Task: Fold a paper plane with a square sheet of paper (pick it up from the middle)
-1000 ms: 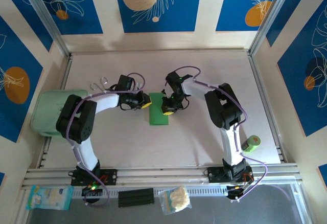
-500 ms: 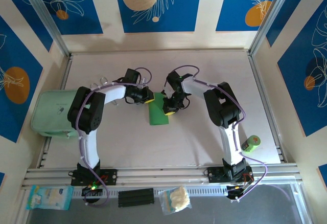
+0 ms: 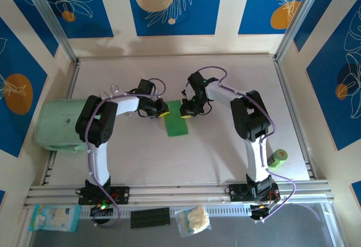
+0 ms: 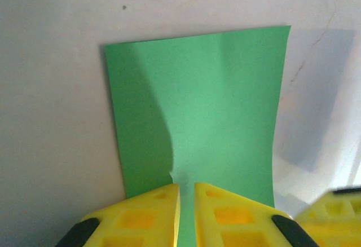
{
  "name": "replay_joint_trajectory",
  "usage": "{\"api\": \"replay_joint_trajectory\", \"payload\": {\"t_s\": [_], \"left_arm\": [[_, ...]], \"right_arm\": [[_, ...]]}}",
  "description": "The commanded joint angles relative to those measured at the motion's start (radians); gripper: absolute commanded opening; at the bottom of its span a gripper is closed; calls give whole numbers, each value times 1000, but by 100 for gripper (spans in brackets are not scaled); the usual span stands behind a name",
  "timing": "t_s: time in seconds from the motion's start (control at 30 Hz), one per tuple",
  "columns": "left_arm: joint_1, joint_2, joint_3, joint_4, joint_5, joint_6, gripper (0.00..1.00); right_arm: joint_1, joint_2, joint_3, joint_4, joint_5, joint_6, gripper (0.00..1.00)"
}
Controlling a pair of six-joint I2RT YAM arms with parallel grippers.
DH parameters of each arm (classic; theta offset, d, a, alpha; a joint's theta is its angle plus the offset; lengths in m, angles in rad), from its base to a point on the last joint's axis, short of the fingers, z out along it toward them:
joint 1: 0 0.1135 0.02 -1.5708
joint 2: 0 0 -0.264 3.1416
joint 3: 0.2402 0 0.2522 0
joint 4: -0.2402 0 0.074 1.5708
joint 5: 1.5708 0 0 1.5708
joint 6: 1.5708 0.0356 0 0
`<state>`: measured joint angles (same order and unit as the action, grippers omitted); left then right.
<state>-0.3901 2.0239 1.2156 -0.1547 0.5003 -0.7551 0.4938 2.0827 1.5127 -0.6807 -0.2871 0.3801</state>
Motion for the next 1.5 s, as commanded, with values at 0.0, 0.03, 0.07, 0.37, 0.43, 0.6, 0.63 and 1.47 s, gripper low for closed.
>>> {"api": "replay_joint_trajectory", "payload": {"t_s": [0.0,0.03,0.07,0.37,0.43,0.6,0.63,1.47], "left_arm": [[-14,-11,-34,51,-41,-99,17],[-16,-14,-39,60,-50,-116,17],[-20,-16,-43,69,-55,-128,18],[-38,-41,-78,107,-102,-200,18],[-38,-41,-80,111,-95,-206,18],[-38,-44,-76,113,-88,-207,18],[-38,-45,-74,114,-86,-205,18],[-24,-34,-72,87,-12,41,11]], "right_arm": [[22,-83,-75,132,-132,187,16],[31,-95,-97,160,-144,228,16],[36,-100,-113,187,-155,257,16],[83,-38,-112,208,-180,297,13],[89,-21,-105,197,-180,290,12],[97,15,-88,170,-173,270,10],[98,21,-86,166,-169,267,10],[100,64,-83,115,-107,228,8]]}}
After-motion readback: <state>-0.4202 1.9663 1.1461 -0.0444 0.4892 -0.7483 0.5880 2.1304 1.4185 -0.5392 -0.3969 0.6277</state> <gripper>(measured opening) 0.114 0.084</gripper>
